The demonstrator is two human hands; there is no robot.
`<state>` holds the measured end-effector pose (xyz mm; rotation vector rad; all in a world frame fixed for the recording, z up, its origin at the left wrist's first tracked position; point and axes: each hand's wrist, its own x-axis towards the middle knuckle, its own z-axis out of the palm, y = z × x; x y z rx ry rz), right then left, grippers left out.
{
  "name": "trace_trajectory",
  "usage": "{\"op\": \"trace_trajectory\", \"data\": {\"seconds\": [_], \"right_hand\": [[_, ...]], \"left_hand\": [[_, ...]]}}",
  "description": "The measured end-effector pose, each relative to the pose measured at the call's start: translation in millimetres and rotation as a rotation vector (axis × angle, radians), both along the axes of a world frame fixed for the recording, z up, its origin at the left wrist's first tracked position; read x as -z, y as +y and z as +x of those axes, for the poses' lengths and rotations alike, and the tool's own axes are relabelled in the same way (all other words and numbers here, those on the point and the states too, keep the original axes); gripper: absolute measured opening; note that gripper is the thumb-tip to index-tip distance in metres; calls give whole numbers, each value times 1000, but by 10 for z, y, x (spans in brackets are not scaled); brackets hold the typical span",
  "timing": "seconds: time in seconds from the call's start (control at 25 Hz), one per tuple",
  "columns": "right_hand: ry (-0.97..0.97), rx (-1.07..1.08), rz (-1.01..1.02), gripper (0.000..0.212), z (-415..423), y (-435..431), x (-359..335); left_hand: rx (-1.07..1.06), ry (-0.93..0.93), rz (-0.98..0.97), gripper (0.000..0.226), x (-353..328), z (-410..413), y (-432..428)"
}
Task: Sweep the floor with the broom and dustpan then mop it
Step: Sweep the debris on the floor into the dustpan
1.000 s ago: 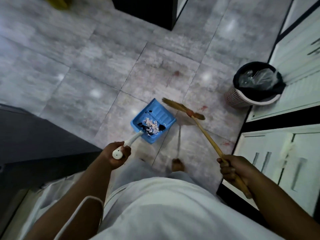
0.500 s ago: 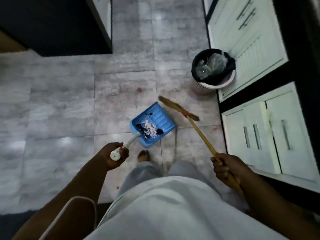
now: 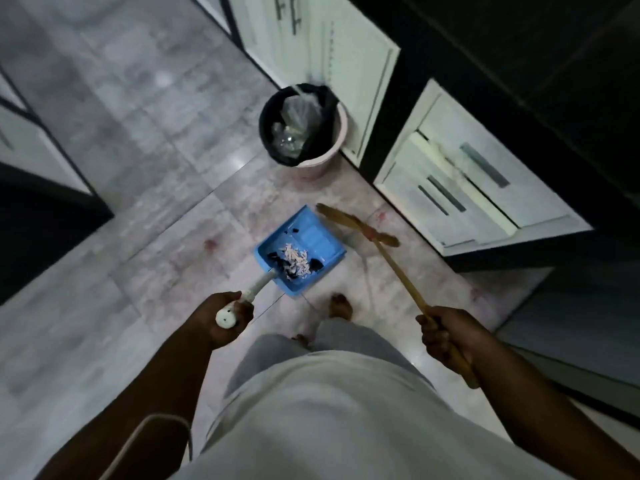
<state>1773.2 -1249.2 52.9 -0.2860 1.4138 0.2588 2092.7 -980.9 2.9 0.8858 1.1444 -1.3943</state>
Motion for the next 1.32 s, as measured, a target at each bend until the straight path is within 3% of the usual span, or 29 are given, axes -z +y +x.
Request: {"op": "trace_trajectory", "data": {"seconds": [0.16, 0.4, 0.68, 0.92, 1.32], "right_hand": [[48, 191, -40, 28, -213, 138, -33], [69, 546, -60, 29, -196, 868, -192], [23, 1122, -81, 27, 32, 2208, -251], [92, 1453, -40, 24, -172, 3182, -207], [150, 1756, -24, 29, -1092, 4262, -127]], "left_hand": [[248, 10, -35, 33, 36, 199, -602], [652, 6, -45, 13, 23, 552, -1361], [1069, -23, -56, 17, -109, 534, -1995], [1364, -21, -36, 21, -97, -254, -2228], [1748, -108, -77, 18, -63, -2300, -2098]]}}
